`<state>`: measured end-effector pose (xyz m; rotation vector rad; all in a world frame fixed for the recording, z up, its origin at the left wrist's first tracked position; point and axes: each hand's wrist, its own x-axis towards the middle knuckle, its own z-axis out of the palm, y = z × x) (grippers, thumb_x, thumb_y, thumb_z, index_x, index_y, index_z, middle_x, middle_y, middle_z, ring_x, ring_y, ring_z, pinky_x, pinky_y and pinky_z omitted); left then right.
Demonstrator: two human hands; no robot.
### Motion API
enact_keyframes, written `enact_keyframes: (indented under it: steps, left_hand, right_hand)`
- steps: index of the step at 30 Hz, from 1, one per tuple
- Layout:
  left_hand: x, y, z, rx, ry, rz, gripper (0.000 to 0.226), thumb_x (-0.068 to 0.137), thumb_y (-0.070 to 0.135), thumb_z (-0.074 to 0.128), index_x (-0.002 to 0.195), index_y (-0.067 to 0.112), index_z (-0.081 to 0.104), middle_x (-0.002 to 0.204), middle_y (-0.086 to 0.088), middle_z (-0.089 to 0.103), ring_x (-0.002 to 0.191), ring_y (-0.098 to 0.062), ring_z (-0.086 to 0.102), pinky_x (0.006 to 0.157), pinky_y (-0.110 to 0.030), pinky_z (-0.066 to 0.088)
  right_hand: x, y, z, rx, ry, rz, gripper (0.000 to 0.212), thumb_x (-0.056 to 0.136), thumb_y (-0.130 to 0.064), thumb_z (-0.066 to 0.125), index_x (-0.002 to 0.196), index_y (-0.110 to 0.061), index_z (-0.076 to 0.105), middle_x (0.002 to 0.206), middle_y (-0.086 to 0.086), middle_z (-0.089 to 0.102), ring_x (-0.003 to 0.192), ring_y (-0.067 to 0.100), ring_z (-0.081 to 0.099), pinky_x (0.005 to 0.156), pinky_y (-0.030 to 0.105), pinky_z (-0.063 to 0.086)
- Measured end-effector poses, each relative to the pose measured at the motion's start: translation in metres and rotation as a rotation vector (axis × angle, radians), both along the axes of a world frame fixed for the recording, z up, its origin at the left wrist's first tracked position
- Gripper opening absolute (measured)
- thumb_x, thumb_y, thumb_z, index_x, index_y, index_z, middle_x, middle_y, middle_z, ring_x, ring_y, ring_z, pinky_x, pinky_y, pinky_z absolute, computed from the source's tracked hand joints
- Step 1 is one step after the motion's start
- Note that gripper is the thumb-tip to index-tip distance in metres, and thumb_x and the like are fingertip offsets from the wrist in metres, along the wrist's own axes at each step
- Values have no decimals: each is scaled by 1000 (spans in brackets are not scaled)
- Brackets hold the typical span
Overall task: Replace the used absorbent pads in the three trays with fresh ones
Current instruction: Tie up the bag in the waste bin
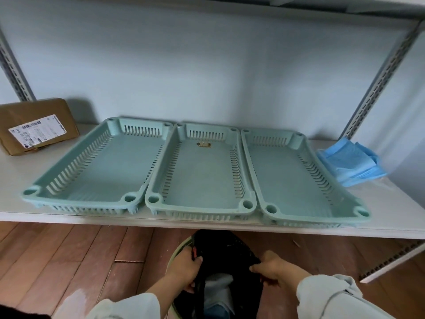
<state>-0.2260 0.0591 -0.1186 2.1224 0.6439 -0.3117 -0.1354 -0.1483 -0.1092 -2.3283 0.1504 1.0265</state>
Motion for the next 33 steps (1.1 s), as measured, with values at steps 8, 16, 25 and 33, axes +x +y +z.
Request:
enact_keyframes:
  steps: [8,16,25,33]
  left_hand:
    - [4,-6,7,122,-56,-15,31,97,18,41,124,12,55,121,-12,63,111,-27,59,89,-27,45]
    - [12,-2,12,124,-121,39,18,93,22,52,111,22,51,115,-3,64,113,-22,59,90,-25,43]
    - [20,7,31,185,-56,56,17,89,31,54,97,28,68,111,4,68,106,-17,63,87,-26,46]
    - [30,3,50,-280,-275,166,20,84,4,63,68,16,60,65,1,64,60,-6,62,64,-18,48]
  right_hand:
    - [-1,8,9,197,-32,-130,19,92,-7,58,75,-8,49,69,8,51,56,16,52,34,16,40]
    - [-1,14,22,373,55,-23,3,91,-12,61,89,-11,61,75,5,61,56,10,60,51,24,51]
    - [-5,41,44,435,57,111,19,89,0,57,102,-11,66,82,0,67,68,9,66,66,28,56]
    - [-2,58,64,170,-87,366,29,86,-9,67,64,-15,49,64,1,53,53,7,57,53,20,56]
